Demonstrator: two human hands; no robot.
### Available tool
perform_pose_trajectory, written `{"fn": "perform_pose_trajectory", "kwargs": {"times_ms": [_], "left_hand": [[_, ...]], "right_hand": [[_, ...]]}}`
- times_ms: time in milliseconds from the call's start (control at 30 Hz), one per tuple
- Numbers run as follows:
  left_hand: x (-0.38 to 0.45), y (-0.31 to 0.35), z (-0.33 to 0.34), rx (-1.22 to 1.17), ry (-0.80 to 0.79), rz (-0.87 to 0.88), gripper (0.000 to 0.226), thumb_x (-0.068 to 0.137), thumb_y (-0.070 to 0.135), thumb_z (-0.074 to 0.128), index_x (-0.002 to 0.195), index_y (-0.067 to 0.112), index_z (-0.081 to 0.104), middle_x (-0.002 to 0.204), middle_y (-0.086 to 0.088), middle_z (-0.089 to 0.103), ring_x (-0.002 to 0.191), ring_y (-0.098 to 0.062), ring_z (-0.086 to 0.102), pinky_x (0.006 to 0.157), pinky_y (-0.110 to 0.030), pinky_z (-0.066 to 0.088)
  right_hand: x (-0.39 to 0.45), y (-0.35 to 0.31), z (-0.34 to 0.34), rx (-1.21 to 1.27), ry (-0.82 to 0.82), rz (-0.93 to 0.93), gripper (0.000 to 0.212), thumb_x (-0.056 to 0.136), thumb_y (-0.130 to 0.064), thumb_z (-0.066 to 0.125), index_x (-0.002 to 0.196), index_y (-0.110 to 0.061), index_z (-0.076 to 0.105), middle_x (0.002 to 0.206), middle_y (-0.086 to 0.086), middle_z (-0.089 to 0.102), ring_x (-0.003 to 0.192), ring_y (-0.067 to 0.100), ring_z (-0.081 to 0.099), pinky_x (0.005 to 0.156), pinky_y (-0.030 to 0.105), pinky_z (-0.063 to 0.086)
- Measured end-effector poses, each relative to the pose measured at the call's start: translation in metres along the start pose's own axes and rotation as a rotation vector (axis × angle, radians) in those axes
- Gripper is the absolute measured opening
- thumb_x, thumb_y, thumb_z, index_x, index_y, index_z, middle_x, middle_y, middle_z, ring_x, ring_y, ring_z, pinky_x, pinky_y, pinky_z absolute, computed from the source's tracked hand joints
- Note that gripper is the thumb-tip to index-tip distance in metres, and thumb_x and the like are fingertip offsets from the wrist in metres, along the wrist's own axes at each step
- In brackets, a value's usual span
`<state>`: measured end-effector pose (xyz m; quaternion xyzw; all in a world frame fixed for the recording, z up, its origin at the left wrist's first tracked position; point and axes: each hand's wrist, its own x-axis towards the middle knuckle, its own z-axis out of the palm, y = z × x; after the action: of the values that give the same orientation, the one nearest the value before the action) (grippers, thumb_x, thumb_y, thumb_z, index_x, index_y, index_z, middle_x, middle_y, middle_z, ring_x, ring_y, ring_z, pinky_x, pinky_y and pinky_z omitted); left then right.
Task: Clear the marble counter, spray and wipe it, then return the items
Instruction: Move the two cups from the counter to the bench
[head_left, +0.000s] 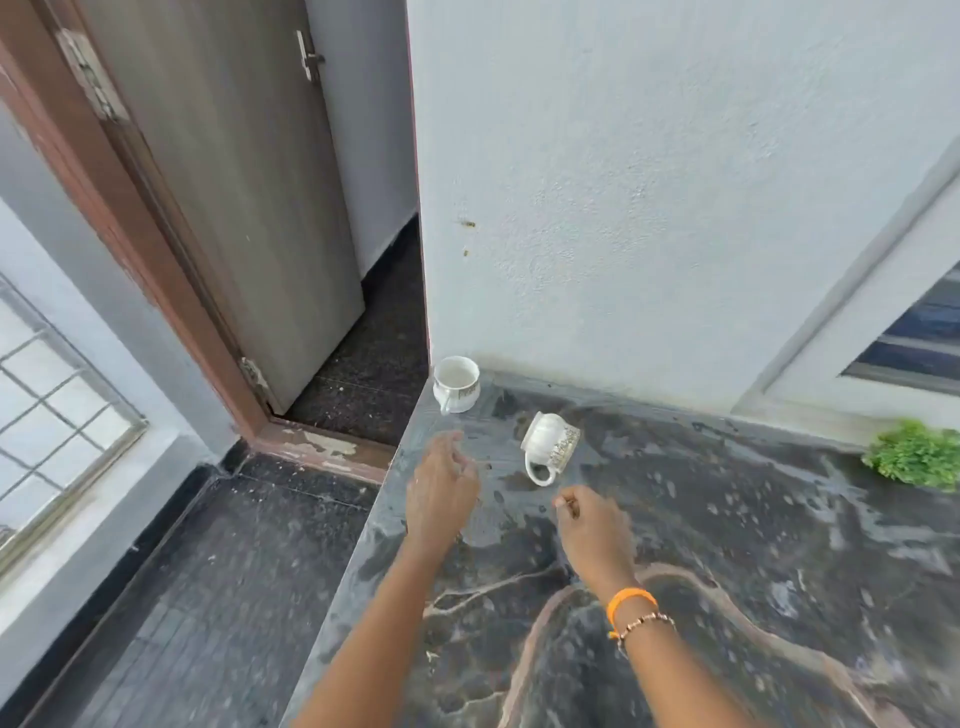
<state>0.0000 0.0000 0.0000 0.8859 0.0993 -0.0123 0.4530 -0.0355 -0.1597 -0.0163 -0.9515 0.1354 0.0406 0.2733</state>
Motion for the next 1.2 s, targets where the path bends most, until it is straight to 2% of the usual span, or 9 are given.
{"fn": "perform_pose_trajectory", "kwargs": {"times_ms": [100, 200, 300, 400, 500, 633, 800, 967, 1200], "left_hand": [[0.032, 0.003, 0.000, -0.104, -0.016, -0.051, 0.044, 0.083, 0.008, 0.049, 0.126, 0.008, 0.040, 0.105, -0.011, 0.052, 0.100, -0.033, 0.053, 0.081, -0.039, 0.038], [0.060, 0.002, 0.001, -0.162, -0.052, -0.044, 0.048, 0.082, 0.004, 0.046, 0.129, 0.003, 0.038, 0.115, -0.024, 0.053, 0.107, -0.041, 0.051, 0.086, -0.047, 0.042], [0.072, -0.004, 0.003, -0.121, -0.072, -0.036, 0.047, 0.086, 0.007, 0.043, 0.132, 0.008, 0.034, 0.109, -0.014, 0.055, 0.093, -0.027, 0.051, 0.077, -0.035, 0.039], [0.082, -0.007, 0.006, -0.171, -0.044, -0.088, 0.039, 0.088, 0.010, 0.045, 0.126, 0.006, 0.038, 0.108, -0.014, 0.056, 0.095, -0.028, 0.054, 0.080, -0.038, 0.042], [0.090, -0.008, 0.010, -0.201, -0.064, -0.161, 0.031, 0.089, 0.015, 0.045, 0.115, -0.002, 0.049, 0.107, -0.019, 0.062, 0.101, -0.033, 0.058, 0.086, -0.040, 0.044], [0.082, -0.007, 0.018, -0.252, -0.139, -0.131, 0.030, 0.096, 0.025, 0.039, 0.089, 0.000, 0.054, 0.073, -0.008, 0.054, 0.079, -0.024, 0.051, 0.076, -0.035, 0.040], [0.039, -0.006, 0.032, -0.291, -0.139, -0.140, 0.039, 0.095, 0.027, 0.043, 0.058, 0.016, 0.041, 0.056, 0.000, 0.036, 0.063, -0.020, 0.036, 0.066, -0.032, 0.029], [-0.033, 0.011, 0.048, -0.390, -0.190, -0.224, 0.038, 0.093, 0.023, 0.048, 0.056, 0.013, 0.046, 0.053, 0.003, 0.037, 0.054, -0.012, 0.036, 0.057, -0.025, 0.032], [-0.151, 0.048, 0.091, -0.415, -0.316, -0.207, 0.040, 0.094, 0.026, 0.051, 0.056, 0.014, 0.052, 0.046, 0.010, 0.037, 0.053, -0.010, 0.034, 0.055, -0.023, 0.031]], "right_hand": [[0.022, -0.008, 0.013, 0.076, 0.031, 0.132, 0.024, 0.094, -0.029, 0.043, 0.093, -0.012, 0.060, 0.100, 0.012, 0.068, 0.100, 0.034, 0.059, 0.080, 0.036, 0.045], [0.040, -0.015, 0.021, 0.079, 0.020, 0.244, 0.030, 0.091, -0.041, 0.048, 0.087, -0.013, 0.056, 0.101, 0.012, 0.067, 0.095, 0.032, 0.060, 0.071, 0.034, 0.042], [0.051, -0.016, 0.028, 0.103, 0.060, 0.344, 0.030, 0.088, -0.040, 0.054, 0.091, -0.009, 0.055, 0.101, 0.011, 0.066, 0.091, 0.032, 0.060, 0.065, 0.031, 0.040], [0.055, -0.015, 0.031, 0.167, 0.073, 0.390, 0.028, 0.086, -0.035, 0.057, 0.092, -0.007, 0.056, 0.099, 0.012, 0.065, 0.086, 0.032, 0.059, 0.062, 0.030, 0.038], [0.054, -0.011, 0.030, 0.267, 0.092, 0.399, 0.026, 0.080, -0.034, 0.060, 0.080, -0.008, 0.057, 0.082, 0.009, 0.061, 0.082, 0.033, 0.058, 0.060, 0.030, 0.036], [0.045, -0.003, 0.025, 0.524, 0.093, 0.298, 0.036, 0.084, -0.021, 0.058, 0.052, -0.012, 0.043, 0.053, 0.004, 0.046, 0.054, 0.022, 0.041, 0.051, 0.029, 0.030], [0.026, 0.012, 0.006, 0.922, 0.049, 0.336, 0.027, 0.090, -0.018, 0.054, 0.065, -0.008, 0.053, 0.058, 0.000, 0.047, 0.051, 0.010, 0.035, 0.042, 0.014, 0.029], [-0.011, 0.044, -0.017, 1.027, 0.025, 0.353, 0.016, 0.087, -0.017, 0.057, 0.074, -0.007, 0.054, 0.060, 0.001, 0.036, 0.053, 0.010, 0.027, 0.049, 0.020, 0.023], [-0.101, 0.125, -0.061, 1.103, 0.171, 0.330, 0.032, 0.089, -0.009, 0.055, 0.058, -0.009, 0.046, 0.052, -0.005, 0.034, 0.049, 0.005, 0.028, 0.044, 0.012, 0.025]]}}
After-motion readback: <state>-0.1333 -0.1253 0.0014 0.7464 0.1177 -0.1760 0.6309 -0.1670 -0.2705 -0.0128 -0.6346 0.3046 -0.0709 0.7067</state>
